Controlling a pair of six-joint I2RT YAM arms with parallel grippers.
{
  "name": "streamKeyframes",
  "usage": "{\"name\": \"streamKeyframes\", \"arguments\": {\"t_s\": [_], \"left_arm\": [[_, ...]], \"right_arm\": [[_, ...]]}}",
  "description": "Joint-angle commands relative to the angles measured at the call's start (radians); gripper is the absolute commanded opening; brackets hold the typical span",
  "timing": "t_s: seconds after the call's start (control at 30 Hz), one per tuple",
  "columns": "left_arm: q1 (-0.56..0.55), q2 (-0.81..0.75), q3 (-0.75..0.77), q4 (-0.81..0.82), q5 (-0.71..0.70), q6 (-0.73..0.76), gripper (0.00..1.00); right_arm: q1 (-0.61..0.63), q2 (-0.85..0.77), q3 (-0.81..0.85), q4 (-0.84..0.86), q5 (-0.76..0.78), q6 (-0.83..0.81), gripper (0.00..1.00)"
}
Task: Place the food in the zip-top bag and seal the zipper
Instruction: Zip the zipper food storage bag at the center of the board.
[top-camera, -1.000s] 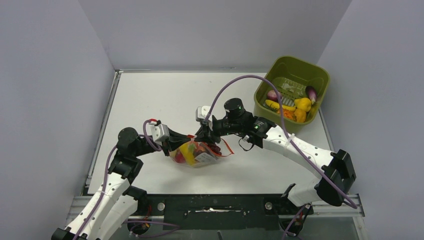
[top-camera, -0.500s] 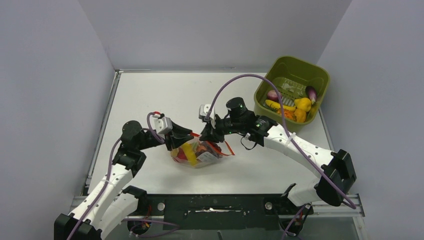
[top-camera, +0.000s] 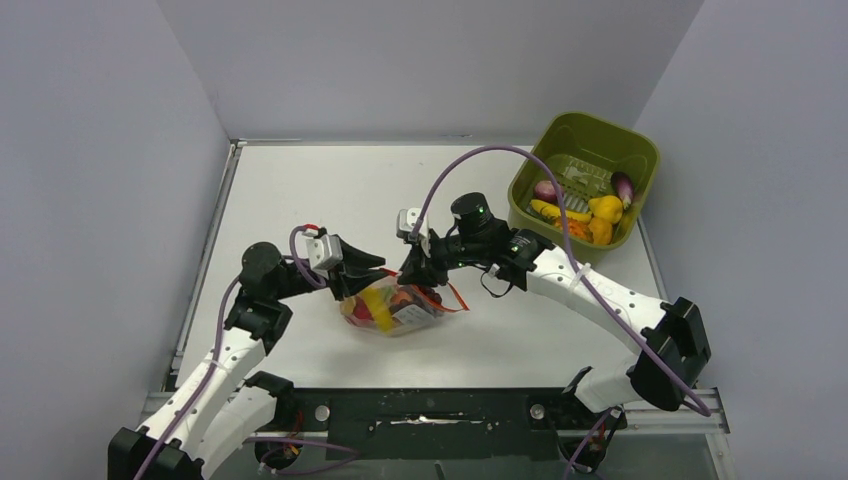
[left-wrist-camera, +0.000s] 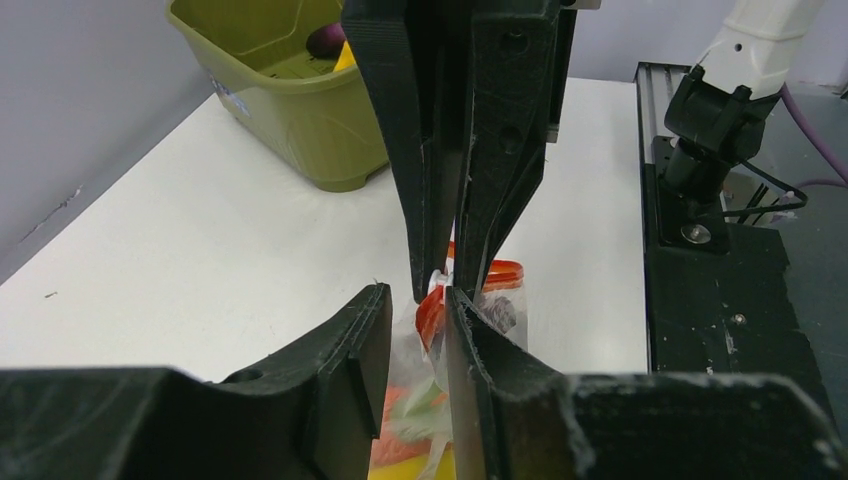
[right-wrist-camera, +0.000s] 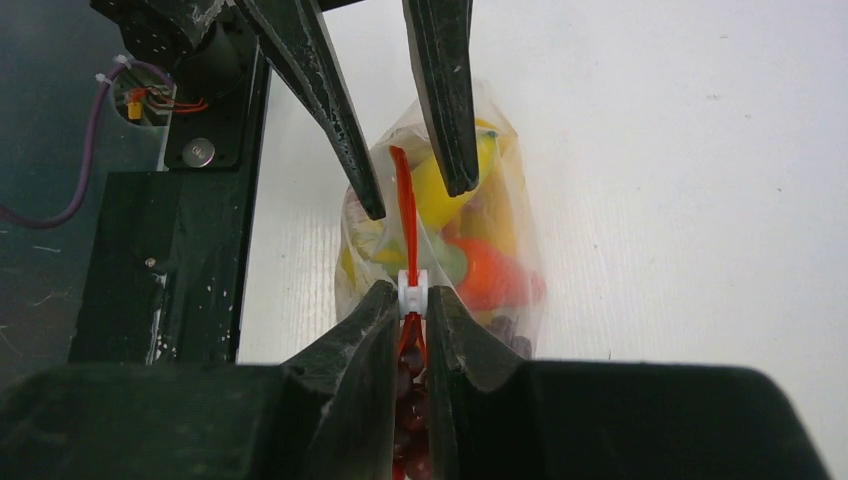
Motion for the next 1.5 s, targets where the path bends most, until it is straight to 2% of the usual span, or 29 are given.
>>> {"name": "streamKeyframes", "arguments": {"t_s": [0.0,0.07,0.1,0.17,0.2,0.4,0.67,1.17,1.47], "left_arm": [[-0.001,-0.023,0.008,0.077,0.013,-0.003,0.26],[0.0,-0.015,0.016,0.077,0.02,-0.004,0.25],[0.0,-0.009,0.021,0.071,0.028,-0.002,0.21],[0.0,-0.005,0.03,0.047,0.049,0.014,0.04],[0.0,-0.009,0.031,0.037,0.052,0.02,0.0],[0.0,-0.038,0.032,0.007,0.034,0.02,0.0],[0.001,-0.075,0.104,-0.159,-0.067,0.082,0.0],[0.003,-0.135,0.133,-0.202,-0.104,0.096,0.0],[0.003,-0.174,0.159,-0.274,-0.196,0.161,0.0]], "right_arm": [[-0.003,0.005,0.054,0.034,-0.045,-0.002,0.0],[-0.003,0.009,0.059,0.031,-0.047,-0.003,0.0],[-0.003,0.011,0.06,0.028,-0.048,-0.006,0.0],[-0.003,0.012,0.066,0.021,-0.052,-0.012,0.0],[-0.002,0.011,0.066,0.017,-0.055,-0.014,0.0],[-0.003,-0.019,0.051,0.009,-0.042,-0.026,0.0],[-0.004,-0.04,0.017,-0.006,0.019,-0.027,0.0],[-0.024,-0.148,-0.101,0.039,0.133,0.029,0.0],[-0.077,-0.175,-0.095,-0.036,0.181,0.021,0.0]]}}
